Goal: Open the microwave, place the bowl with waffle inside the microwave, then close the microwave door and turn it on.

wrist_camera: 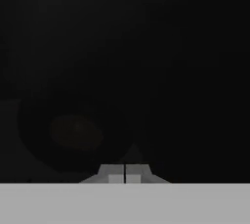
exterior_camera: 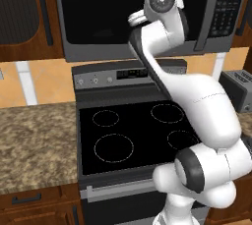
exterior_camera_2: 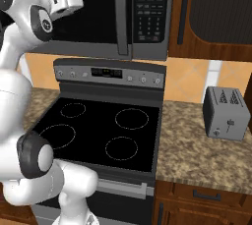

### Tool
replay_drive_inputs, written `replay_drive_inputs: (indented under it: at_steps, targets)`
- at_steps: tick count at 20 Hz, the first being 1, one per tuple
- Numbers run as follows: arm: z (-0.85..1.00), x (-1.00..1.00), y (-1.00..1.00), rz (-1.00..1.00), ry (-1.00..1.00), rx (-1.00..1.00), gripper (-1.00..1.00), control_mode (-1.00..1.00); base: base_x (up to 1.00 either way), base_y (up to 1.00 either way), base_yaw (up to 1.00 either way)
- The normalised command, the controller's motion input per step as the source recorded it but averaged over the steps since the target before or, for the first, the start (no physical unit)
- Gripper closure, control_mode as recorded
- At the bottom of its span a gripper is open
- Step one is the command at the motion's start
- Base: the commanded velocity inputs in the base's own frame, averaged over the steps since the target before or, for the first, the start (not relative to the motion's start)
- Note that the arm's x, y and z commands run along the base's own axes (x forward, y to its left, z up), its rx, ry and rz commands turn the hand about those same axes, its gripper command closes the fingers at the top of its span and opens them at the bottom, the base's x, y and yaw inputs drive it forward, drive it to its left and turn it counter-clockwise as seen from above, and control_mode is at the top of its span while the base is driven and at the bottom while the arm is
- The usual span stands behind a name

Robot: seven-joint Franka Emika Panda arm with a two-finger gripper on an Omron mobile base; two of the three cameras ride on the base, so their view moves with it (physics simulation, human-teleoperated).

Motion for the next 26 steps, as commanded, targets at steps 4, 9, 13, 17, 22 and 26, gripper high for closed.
replay_drive_inputs:
  at_steps: [4,9,13,17,22,26]
  targets:
    - [-0.28,1.0,-0.28,0.48,0.01,0.17,1.0,-1.0,0.0,0.0,0.0]
    - [-0.28,1.0,-0.21,0.44,0.0,0.18,1.0,-1.0,0.0,0.0,0.0]
    - [-0.47,0.83,-0.19,0.24,-0.06,0.17,1.0,-1.0,0.0,0.0,0.0]
    - [-0.16,0.16,-0.33,0.03,0.01,0.15,1.0,-1.0,0.0,0.0,0.0]
    - [0.42,-0.96,-0.67,-0.05,0.09,0.18,1.0,-1.0,0.0,0.0,0.0]
    - [0.3,-1.0,-0.69,-0.03,0.25,0.22,1.0,-1.0,0.0,0.0,0.0]
